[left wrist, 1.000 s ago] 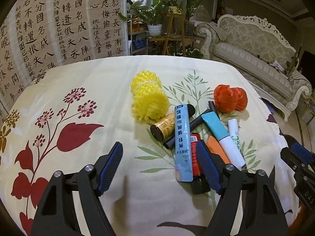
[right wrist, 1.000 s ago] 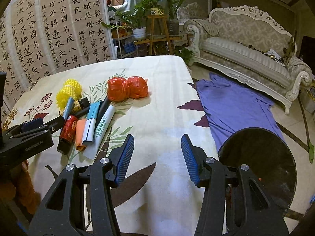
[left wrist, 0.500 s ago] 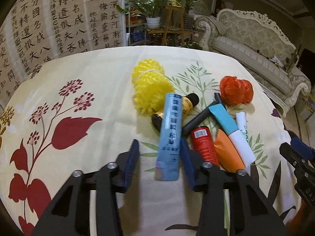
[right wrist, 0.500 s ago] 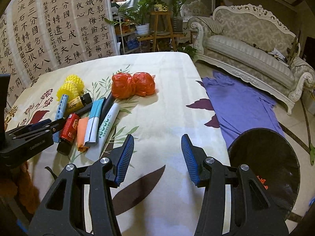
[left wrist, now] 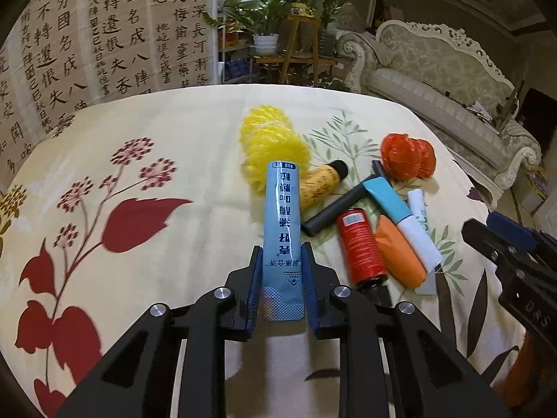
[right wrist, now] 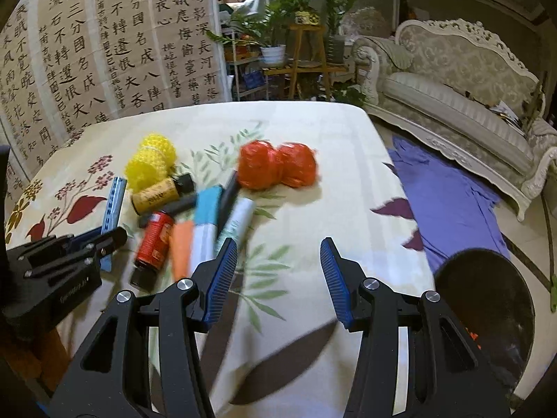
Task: Collect trash
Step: 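Grasp the blue tube with the left gripper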
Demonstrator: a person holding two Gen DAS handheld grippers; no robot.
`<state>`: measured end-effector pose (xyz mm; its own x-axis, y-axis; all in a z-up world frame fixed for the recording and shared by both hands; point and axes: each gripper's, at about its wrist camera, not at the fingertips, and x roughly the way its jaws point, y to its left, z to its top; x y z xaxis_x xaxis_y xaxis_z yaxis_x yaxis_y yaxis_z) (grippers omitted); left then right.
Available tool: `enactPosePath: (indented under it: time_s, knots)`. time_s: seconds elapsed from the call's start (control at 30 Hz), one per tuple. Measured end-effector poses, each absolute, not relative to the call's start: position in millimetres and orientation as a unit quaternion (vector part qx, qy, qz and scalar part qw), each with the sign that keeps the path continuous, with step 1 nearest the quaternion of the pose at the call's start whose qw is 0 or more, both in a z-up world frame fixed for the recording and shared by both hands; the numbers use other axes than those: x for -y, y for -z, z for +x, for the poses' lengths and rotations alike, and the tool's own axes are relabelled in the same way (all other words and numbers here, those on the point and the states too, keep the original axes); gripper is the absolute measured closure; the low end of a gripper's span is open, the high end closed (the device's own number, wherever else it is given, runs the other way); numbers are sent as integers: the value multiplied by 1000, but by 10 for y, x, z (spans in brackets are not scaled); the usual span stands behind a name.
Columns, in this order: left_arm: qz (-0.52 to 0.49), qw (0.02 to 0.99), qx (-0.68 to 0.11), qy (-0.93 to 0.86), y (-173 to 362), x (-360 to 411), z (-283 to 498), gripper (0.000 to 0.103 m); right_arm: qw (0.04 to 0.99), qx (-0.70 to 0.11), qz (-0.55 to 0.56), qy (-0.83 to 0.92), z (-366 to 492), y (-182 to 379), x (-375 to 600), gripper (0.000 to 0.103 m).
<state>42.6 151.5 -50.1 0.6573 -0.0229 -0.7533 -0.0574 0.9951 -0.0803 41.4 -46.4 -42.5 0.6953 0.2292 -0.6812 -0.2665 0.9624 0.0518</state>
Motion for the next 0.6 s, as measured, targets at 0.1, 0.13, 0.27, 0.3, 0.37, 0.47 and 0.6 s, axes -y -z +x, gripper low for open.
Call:
enactPosePath:
  time_s: [0.1, 0.13, 0.27, 0.3, 0.37, 0.47, 0.6]
  knots:
    - [-53, 910, -411, -21, 477, -1635, 386, 80, 918, -367, -30, -149, 450, 413, 346, 55]
    - [-53, 910, -410, -27, 477, -1689, 374, 80, 915, -370, -30, -157, 473, 418, 294, 56]
    - [-57, 908, -413, -51, 515, -1877, 349, 80, 908, -380, -37, -172, 551, 455, 110, 65]
    - [-60, 907, -414, -57, 527, -1939, 348, 80, 907, -381, -39, -174, 568, 461, 80, 66]
    - [-67, 905, -415, -65, 546, -2046, 345, 80, 904, -387, -43, -178, 616, 487, 5, 67]
    - [-75, 904, -415, -70, 559, -2142, 329, 80, 899, -397, -49, -178, 672, 524, -69, 71]
    - [-84, 903, -417, -65, 573, -2194, 339, 80, 897, -402, -56, -177, 700, 555, -114, 72]
